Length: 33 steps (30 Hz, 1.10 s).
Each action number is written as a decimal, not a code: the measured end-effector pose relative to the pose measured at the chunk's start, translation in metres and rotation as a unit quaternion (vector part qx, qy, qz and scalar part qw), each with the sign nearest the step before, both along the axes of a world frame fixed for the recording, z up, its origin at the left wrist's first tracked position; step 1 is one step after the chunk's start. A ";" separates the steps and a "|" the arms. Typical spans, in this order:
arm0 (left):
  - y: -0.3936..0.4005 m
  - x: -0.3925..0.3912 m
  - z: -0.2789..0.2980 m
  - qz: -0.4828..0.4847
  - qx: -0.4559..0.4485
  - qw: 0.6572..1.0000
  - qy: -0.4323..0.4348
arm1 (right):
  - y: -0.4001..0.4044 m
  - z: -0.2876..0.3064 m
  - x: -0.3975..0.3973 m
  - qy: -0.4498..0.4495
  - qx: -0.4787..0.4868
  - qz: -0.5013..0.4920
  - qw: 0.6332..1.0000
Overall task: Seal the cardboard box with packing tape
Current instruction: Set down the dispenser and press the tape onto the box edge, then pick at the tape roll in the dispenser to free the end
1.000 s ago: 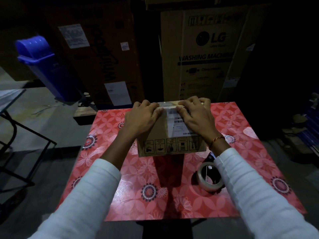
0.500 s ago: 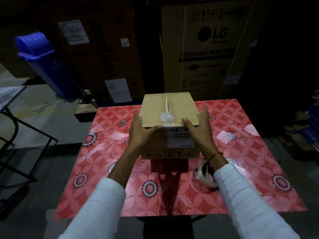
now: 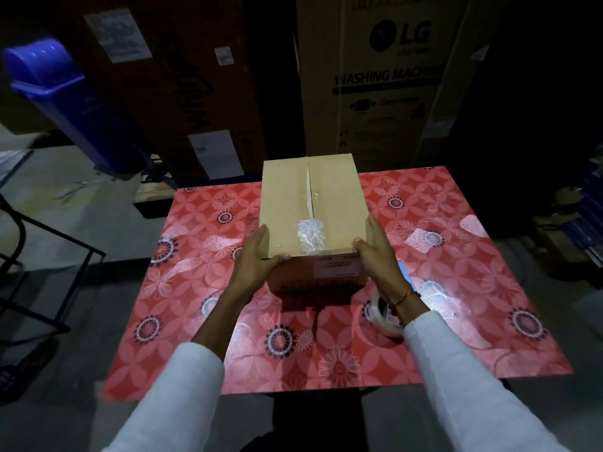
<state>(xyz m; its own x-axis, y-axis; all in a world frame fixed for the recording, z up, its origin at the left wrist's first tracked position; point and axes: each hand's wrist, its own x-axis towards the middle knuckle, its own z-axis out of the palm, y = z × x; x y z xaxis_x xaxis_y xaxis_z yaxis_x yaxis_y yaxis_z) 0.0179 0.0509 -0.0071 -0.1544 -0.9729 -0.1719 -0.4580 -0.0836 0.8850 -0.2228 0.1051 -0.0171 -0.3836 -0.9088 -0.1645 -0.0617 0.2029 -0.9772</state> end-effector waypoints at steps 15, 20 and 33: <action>0.014 -0.065 0.014 -0.052 -0.260 0.957 -0.119 | 0.042 -0.017 -0.066 0.114 0.038 -0.035 0.992; 0.016 -0.087 0.013 -0.152 -0.304 0.931 -0.134 | 0.073 -0.046 -0.092 0.215 0.176 -0.002 0.961; 0.006 -0.085 0.004 -0.191 -0.280 0.932 -0.125 | 0.086 -0.091 -0.084 0.290 0.232 -0.027 0.928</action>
